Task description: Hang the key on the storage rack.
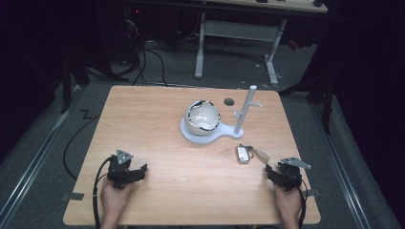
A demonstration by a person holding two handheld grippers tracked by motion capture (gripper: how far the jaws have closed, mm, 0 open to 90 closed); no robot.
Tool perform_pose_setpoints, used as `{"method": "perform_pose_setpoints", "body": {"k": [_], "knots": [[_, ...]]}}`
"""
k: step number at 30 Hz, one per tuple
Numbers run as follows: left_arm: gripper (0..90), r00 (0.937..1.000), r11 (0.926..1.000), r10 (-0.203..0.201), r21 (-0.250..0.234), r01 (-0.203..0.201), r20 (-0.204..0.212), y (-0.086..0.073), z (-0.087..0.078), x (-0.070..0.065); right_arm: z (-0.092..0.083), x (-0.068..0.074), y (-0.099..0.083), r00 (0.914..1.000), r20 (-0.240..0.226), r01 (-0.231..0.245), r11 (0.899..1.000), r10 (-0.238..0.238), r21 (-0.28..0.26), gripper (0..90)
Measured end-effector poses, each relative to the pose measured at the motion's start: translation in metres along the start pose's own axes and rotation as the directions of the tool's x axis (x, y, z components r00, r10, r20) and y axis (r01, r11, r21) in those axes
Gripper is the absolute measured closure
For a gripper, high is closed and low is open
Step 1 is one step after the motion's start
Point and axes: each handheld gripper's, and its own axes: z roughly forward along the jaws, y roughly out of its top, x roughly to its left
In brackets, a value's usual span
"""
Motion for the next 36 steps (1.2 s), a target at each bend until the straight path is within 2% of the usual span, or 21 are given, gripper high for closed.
{"method": "perform_pose_setpoints", "body": {"k": [20, 30, 36], "knots": [[21.1, 1.0, 1.0, 0.0, 0.0, 0.0, 0.0, 0.0001, 0.0, 0.0001, -0.0005, 0.0001, -0.0004, 0.9999, -0.015, 0.003, 1.0, -0.003, 0.0, 45.7], [21.2, 1.0, 1.0, 0.0, 0.0, 0.0, 0.0, 0.0001, 0.0, 0.0, -0.0021, 0.0034, -0.0017, 1.0, 0.004, 0.0, 1.0, 0.0, 0.001, 45.4], [21.1, 1.0, 1.0, 0.0, 0.0, 0.0, 0.0, 0.0001, 0.0, 0.0, -0.0051, 0.0033, -0.0041, 0.9994, -0.028, -0.018, 1.0, 0.018, -0.009, 45.6]]}}
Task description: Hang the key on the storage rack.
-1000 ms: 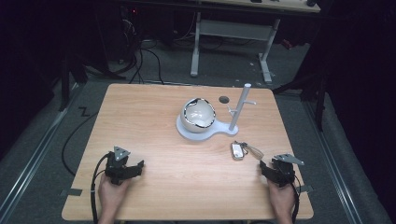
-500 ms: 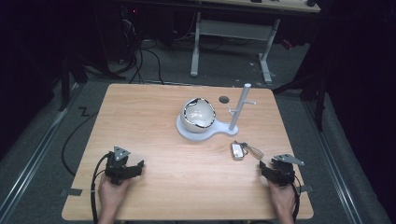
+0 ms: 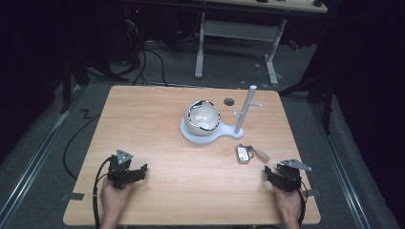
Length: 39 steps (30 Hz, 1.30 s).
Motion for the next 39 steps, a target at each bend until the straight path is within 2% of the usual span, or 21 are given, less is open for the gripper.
{"method": "perform_pose_setpoints", "body": {"k": [14, 19, 26, 29, 33, 39], "knots": [[21.2, 1.0, 1.0, 0.0, 0.0, 0.0, 0.0, 0.0, 0.0, 0.0, -0.016, 0.014, -0.001, 0.9988, -0.028, 0.038, 0.998, -0.039, -0.046, 46.7], [21.2, 1.0, 1.0, 0.0, 0.0, 0.0, 0.0, 0.0, 0.0, 0.0, -0.021, 0.024, 0.005, 0.9966, -0.066, 0.045, 0.996, -0.05, -0.075, 47.3], [21.2, 1.0, 1.0, 0.0, 0.0, 0.0, 0.0, 0.0, 0.0, 0.0, -0.016, 0.034, 0.013, 0.9936, -0.094, 0.056, 0.996, -0.063, -0.071, 47.1], [21.2, 1.0, 1.0, 0.0, 0.0, 0.0, 0.0, 0.0, 0.0, 0.0, -0.009, 0.043, 0.017, 0.9911, -0.111, 0.066, 0.995, -0.073, -0.069, 46.0], [21.2, 1.0, 1.0, 0.0, 0.0, 0.0, 0.0, 0.0, 0.0, 0.0, -0.002, 0.049, 0.021, 0.9893, -0.114, 0.085, 0.995, -0.091, -0.061, 45.2], [21.2, 1.0, 1.0, 0.0, 0.0, 0.0, 0.0, 0.0, 0.0, 0.0, 0.004, 0.053, 0.024, 0.9894, -0.123, 0.071, 0.996, -0.077, -0.053, 44.2]]}}
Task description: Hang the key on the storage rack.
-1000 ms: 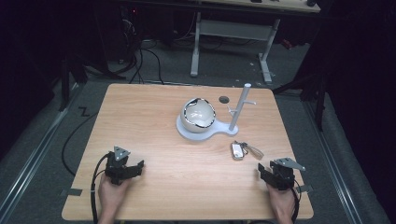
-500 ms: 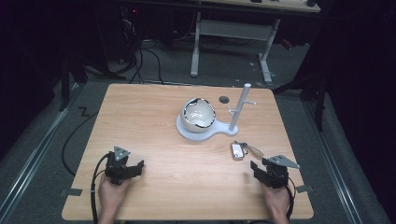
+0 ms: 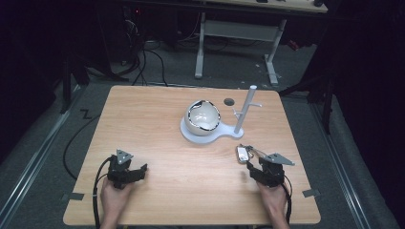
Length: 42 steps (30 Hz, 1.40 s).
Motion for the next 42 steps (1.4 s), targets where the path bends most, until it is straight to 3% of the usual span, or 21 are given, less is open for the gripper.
{"method": "perform_pose_setpoints", "body": {"k": [9, 21, 32, 42], "knots": [[21.3, 1.0, 1.0, 0.0, 0.0, 0.0, 0.0, 0.0, 0.0, 0.0, 0.019, 0.011, 0.011, 0.9994, -0.004, 0.034, 0.999, -0.034, 0.035, 42.1], [21.3, 1.0, 1.0, 0.0, 0.0, 0.0, 0.0, 0.0, 0.0, 0.0, 0.034, 0.015, 0.013, 0.9995, 0.001, 0.032, 0.997, -0.032, 0.064, 43.1], [21.3, 1.0, 1.0, 0.0, 0.0, 0.0, 0.0, 0.0, 0.0, 0.0, 0.052, 0.022, 0.025, 0.9975, 0.031, 0.059, 0.992, -0.063, 0.115, 41.1], [21.3, 1.0, 1.0, 0.0, 0.0, 0.0, 0.0, 0.0, 0.0, 0.0, 0.064, 0.023, 0.032, 0.9983, 0.047, 0.03, 0.994, -0.035, 0.106, 41.8]]}}
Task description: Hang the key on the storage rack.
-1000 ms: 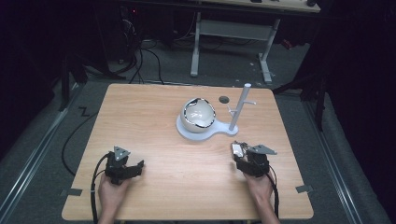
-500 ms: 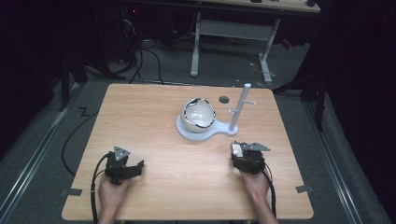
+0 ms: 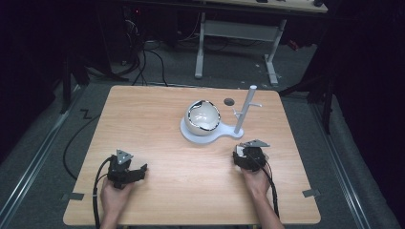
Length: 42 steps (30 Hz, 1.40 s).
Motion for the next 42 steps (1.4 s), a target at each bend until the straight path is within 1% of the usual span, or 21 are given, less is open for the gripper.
{"method": "perform_pose_setpoints", "body": {"k": [2, 3, 7, 10, 12, 13, 15, 16, 22, 23, 24, 25, 28, 31, 33, 37, 42], "knots": [[21.3, 1.0, 1.0, 0.0, 0.0, 0.0, 0.0, 0.0, 0.0, 0.0, 0.0, -0.002, 0.0, 1.0, 0.005, 0.0, 1.0, 0.0, 0.0, 47.5], [21.3, 1.0, 1.0, 0.0, 0.0, 0.0, 0.0, 0.0, 0.0, 0.0, -0.001, -0.003, 0.0, 1.0, 0.003, -0.002, 1.0, 0.002, 0.0, 48.6], [21.3, 1.0, 1.0, 0.0, 0.0, 0.0, 0.0, 0.0, 0.0, 0.0, -0.002, -0.006, 0.0, 0.9999, -0.012, -0.002, 1.0, 0.002, 0.004, 50.4], [21.3, 1.0, 1.0, 0.0, 0.0, 0.0, 0.0, 0.0, 0.0, 0.0, -0.004, -0.007, 0.0, 0.9998, -0.01, 0.016, 1.0, -0.016, 0.003, 50.9], [21.3, 1.0, 1.0, 0.0, 0.0, 0.0, 0.0, 0.0, 0.0, 0.0, -0.005, -0.007, -0.001, 0.9998, -0.01, 0.019, 1.0, -0.019, -0.002, 51.0], [21.3, 1.0, 1.0, 0.0, 0.0, 0.0, 0.0, 0.0, 0.0, 0.0, -0.01, -0.01, -0.001, 0.9998, -0.017, 0.013, 1.0, -0.014, -0.026, 51.0], [21.3, 1.0, 1.0, 0.0, 0.0, 0.0, 0.0, 0.0, 0.0, 0.0, -0.012, -0.011, 0.0, 0.9998, -0.02, 0.009, 0.999, -0.009, -0.035, 51.1], [21.3, 1.0, 1.0, 0.0, 0.0, 0.0, 0.0, 0.0, 0.0, 0.0, -0.021, -0.014, 0.001, 0.9994, -0.034, 0.0, 0.998, -0.003, -0.063, 51.1], [21.3, 1.0, 1.0, 0.0, 0.0, 0.0, 0.0, 0.0, 0.0, 0.0, -0.043, -0.025, 0.002, 0.9981, -0.061, -0.013, 0.992, 0.005, -0.127, 51.1], [21.3, 1.0, 1.0, 0.0, 0.0, 0.0, 0.0, 0.0, 0.0, 0.0, -0.043, -0.025, 0.002, 0.9981, -0.061, -0.013, 0.992, 0.005, -0.127, 51.1], [21.3, 1.0, 1.0, 0.0, 0.0, 0.0, 0.0, 0.0, 0.0, 0.0, -0.047, -0.026, 0.002, 0.9977, -0.067, -0.018, 0.991, 0.009, -0.135, 51.2], [21.3, 1.0, 1.0, 0.0, 0.0, 0.0, 0.0, 0.0, 0.0, 0.0, -0.055, -0.029, 0.003, 0.9973, -0.074, -0.018, 0.988, 0.006, -0.154, 51.2], [21.3, 1.0, 1.0, 0.0, 0.0, 0.0, 0.0, 0.0, 0.0, 0.0, -0.065, -0.034, 0.004, 0.9967, -0.081, -0.018, 0.984, 0.004, -0.177, 51.1], [21.3, 1.0, 1.0, 0.0, 0.0, 0.0, 0.0, 0.0, 0.0, 0.0, -0.076, -0.038, 0.007, 0.997, -0.077, -0.01, 0.98, -0.006, -0.2, 51.1], [21.3, 1.0, 1.0, 0.0, 0.0, 0.0, 0.0, 0.0, 0.0, 0.0, -0.083, -0.042, 0.009, 0.9966, -0.083, -0.019, 0.976, 0.001, -0.216, 51.1], [21.3, 1.0, 1.0, 0.0, 0.0, 0.0, 0.0, 0.0, 0.0, 0.0, -0.095, -0.05, 0.013, 0.9946, -0.1, -0.051, 0.968, 0.027, -0.247, 51.1], [21.3, 1.0, 1.0, 0.0, 0.0, 0.0, 0.0, 0.0, 0.0, 0.0, -0.108, -0.056, 0.02, 0.9956, -0.092, -0.041, 0.962, 0.017, -0.269, 51.2]]}}
